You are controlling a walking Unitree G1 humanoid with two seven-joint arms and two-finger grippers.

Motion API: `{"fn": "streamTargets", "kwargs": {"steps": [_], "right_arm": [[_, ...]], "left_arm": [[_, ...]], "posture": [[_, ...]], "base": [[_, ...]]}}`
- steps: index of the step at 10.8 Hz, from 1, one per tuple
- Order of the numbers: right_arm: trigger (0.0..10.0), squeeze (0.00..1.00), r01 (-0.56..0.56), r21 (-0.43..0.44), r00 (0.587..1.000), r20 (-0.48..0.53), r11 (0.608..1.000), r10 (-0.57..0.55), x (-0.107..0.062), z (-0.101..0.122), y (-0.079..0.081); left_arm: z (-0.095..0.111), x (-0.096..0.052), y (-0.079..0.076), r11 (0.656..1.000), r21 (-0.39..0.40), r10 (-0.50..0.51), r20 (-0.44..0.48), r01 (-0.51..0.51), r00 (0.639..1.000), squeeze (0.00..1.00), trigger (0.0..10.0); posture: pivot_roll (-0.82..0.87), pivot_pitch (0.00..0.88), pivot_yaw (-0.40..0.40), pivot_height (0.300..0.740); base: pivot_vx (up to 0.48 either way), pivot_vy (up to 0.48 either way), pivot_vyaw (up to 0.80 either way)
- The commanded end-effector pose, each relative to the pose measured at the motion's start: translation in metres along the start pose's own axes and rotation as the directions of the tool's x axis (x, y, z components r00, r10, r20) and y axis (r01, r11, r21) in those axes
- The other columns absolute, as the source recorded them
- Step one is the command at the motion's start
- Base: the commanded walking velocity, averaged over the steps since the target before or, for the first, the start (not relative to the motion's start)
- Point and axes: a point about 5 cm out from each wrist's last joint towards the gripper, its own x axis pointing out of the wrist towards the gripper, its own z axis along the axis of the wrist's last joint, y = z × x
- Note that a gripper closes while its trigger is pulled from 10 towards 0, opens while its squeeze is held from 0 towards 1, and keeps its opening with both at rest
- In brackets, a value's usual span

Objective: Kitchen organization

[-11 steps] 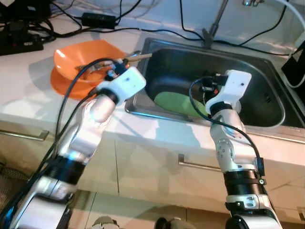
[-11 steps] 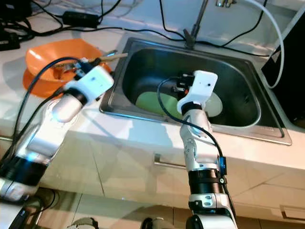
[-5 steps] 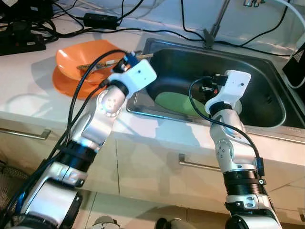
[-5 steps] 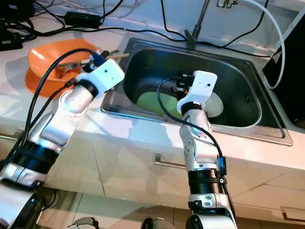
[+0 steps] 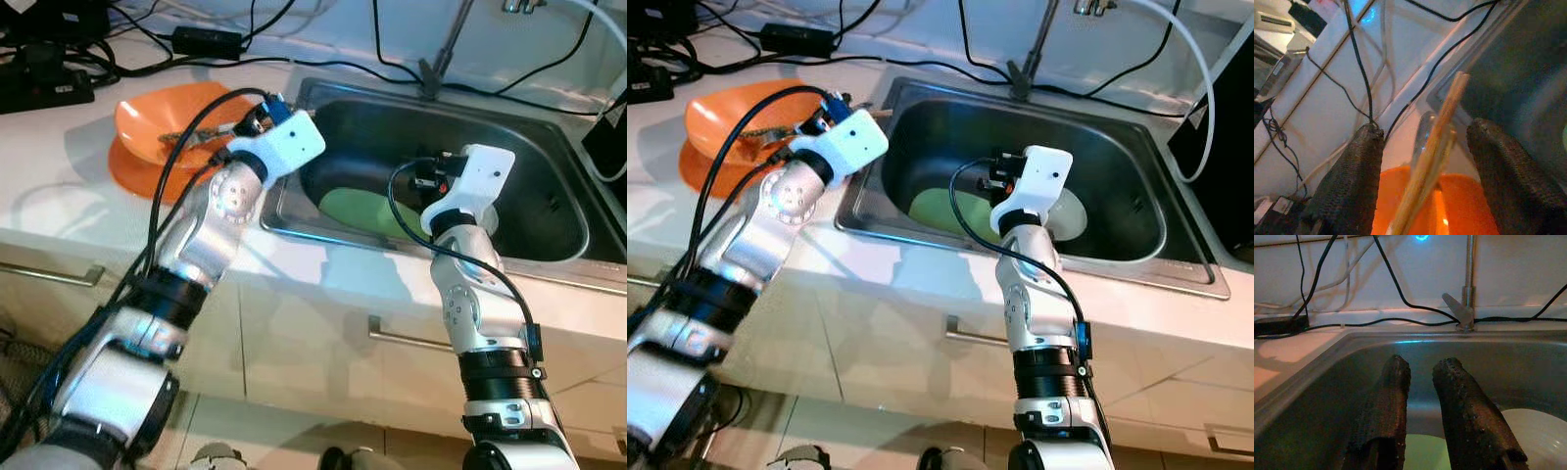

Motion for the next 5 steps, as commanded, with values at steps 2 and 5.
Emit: {"fn": "streamTargets", "kwargs": {"steps": [2, 5], "right_arm": [[10.0, 0.0, 0.023, -0.001, 1.0, -0.003, 1.0, -0.023, -0.0011, -0.0008, -0.005], [10.0, 0.0, 0.037, 0.002, 0.999, -0.013, 0.999, -0.037, -0.0064, -0.0095, -0.0096]], "left_arm": [[0.0053, 0.0071, -0.0029, 1.0, 0.025, -0.018, -0.002, 0.018, 1.0, 0.0, 10.0], [0.0043, 0.0078, -0.0094, 0.999, 0.012, -0.042, 0.002, 0.042, 0.999, 0.0, 10.0]], "posture": [[0.01, 0.091, -0.106, 0.74], [0.01, 0.093, -0.102, 0.74]], "base": [[0.0, 0.0, 0.0], [0.0, 0.0, 0.0]]}}
